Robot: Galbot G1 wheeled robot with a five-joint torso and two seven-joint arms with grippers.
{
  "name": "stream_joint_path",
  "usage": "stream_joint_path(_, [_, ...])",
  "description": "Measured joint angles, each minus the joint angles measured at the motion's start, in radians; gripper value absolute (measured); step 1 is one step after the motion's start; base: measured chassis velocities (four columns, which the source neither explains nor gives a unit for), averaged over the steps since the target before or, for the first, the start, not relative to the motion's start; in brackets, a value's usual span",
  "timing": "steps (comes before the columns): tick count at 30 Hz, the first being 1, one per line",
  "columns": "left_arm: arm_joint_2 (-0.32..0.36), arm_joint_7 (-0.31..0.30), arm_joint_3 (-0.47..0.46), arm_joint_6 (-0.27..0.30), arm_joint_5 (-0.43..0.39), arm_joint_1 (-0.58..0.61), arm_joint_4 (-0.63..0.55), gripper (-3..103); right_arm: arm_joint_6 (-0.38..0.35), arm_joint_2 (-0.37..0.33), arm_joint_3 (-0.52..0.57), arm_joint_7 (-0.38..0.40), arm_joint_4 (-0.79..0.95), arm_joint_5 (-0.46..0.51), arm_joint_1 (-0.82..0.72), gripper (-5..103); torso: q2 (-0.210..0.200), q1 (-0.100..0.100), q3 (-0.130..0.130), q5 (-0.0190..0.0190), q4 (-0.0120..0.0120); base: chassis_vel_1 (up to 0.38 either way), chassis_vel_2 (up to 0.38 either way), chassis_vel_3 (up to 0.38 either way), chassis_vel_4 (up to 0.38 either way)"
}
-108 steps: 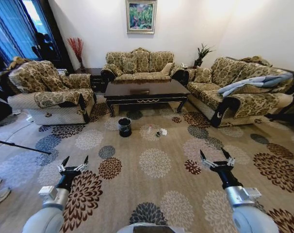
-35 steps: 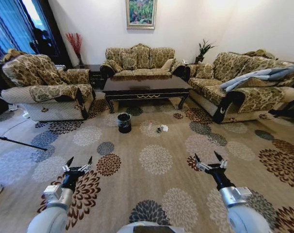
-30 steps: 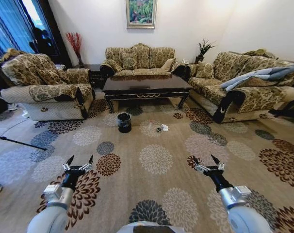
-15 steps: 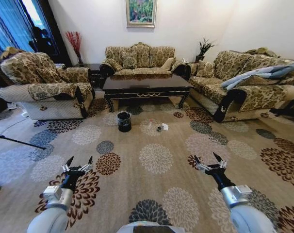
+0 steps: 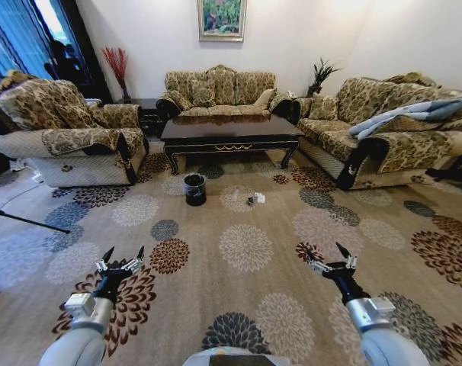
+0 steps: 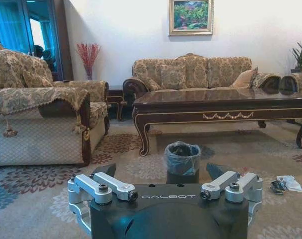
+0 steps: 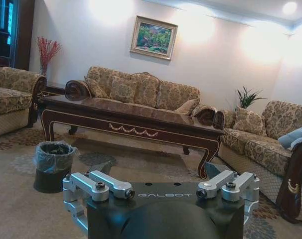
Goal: Move to the front of the table and pick up the trash from the floor, then place it into the trash bin.
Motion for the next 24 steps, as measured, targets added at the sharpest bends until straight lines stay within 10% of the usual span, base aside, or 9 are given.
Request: stream_joint_path(24, [-0.002,-0.005,-0.024,0.038,-0.031,-0.082,-0.002,100,0.016,0.016,0.009,0.014,-0.01,-0.027,0.007,100,-0.104,-0.044,-0.06,0.0,-0.0001,0.0,0.0,0.0,0.0])
